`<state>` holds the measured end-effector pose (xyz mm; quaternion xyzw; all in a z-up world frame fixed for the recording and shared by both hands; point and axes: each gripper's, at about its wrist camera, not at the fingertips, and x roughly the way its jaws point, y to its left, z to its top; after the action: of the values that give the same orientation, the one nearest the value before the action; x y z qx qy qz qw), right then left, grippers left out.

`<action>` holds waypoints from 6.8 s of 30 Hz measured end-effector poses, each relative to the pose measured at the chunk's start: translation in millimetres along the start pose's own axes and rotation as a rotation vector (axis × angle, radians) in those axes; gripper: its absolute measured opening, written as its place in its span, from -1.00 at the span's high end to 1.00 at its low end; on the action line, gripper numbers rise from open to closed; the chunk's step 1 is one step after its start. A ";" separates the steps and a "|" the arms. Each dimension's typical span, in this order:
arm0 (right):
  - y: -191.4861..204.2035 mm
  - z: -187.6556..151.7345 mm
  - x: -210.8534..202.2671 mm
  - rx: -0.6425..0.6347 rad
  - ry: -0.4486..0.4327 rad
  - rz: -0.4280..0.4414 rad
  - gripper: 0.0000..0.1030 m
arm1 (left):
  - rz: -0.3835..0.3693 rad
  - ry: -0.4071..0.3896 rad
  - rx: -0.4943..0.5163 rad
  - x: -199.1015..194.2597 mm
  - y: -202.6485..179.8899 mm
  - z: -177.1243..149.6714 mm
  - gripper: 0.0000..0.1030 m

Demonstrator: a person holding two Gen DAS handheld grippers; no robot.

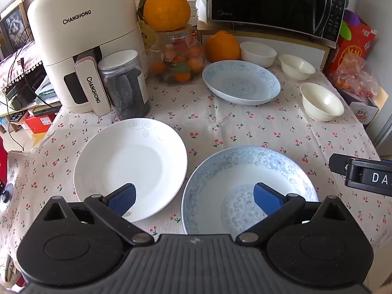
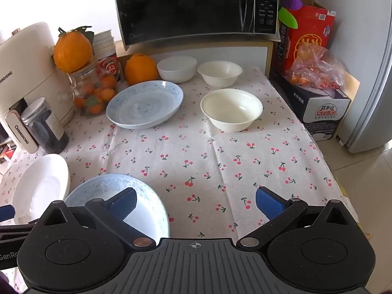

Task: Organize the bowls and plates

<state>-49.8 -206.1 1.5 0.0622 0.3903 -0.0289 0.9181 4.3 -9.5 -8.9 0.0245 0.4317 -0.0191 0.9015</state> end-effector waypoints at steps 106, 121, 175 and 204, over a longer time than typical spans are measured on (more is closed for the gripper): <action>-24.0 131.6 124.0 0.331 0.058 0.355 -1.00 | -0.328 -0.027 -0.322 105.8 22.6 117.4 -0.50; -39.7 126.0 191.9 0.503 0.063 0.425 -0.34 | -0.373 -0.074 -0.416 154.7 25.1 124.0 0.16; -37.3 105.5 153.1 0.336 0.097 0.258 0.75 | -0.363 -0.047 -0.311 129.3 17.2 102.3 0.75; -36.4 72.0 137.6 0.302 0.303 0.229 0.72 | -0.339 0.087 -0.186 120.7 14.5 72.7 0.75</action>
<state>93.3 -252.6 -51.4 0.2463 0.5051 0.0269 0.8267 137.3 -1.1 -57.0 -0.1311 0.4681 -0.1296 0.8642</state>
